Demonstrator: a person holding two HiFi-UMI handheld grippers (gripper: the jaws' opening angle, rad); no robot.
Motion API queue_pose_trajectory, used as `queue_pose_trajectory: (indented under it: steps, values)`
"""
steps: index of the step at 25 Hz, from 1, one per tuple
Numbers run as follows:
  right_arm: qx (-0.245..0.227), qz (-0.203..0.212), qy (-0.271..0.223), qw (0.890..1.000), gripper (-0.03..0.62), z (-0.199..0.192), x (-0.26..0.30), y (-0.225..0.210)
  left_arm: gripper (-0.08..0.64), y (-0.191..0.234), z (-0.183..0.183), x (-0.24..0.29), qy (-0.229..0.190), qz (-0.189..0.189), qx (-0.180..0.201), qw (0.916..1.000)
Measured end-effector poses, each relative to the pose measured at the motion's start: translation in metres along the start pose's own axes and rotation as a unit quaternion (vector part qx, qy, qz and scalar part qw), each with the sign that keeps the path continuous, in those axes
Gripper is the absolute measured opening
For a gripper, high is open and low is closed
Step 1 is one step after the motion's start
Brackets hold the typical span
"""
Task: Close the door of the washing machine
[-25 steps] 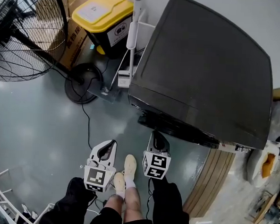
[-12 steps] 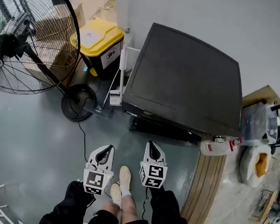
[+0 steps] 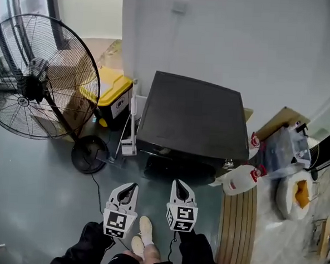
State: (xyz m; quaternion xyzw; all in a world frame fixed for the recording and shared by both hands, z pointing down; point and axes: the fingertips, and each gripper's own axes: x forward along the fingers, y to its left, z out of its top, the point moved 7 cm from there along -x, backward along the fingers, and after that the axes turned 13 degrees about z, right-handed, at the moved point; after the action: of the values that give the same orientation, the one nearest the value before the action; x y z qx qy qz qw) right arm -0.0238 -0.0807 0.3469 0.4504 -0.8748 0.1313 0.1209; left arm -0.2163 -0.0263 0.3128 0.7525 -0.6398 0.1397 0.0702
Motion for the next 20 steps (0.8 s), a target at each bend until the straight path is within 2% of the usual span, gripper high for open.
queue_pose_trajectory:
  steps: [5,9,14,20]
  values:
    - [-0.021,-0.006,-0.031,0.999,0.017,0.065,-0.051,0.003,0.023,-0.009,0.067,-0.027,-0.033,-0.008,0.002,0.9994]
    - [-0.033,-0.009,-0.045,0.998,0.017,0.093,-0.112,0.008,0.023,-0.029,0.106,-0.065,-0.053,-0.011,0.013,0.9984]
    - [-0.048,-0.02,-0.06,0.997,0.017,0.108,-0.166,0.015,0.023,-0.04,0.126,-0.102,-0.072,-0.008,0.019,0.9972]
    - [-0.046,-0.023,-0.072,0.996,0.017,0.118,-0.224,0.001,0.023,-0.074,0.147,-0.133,-0.069,-0.026,0.017,0.9971]
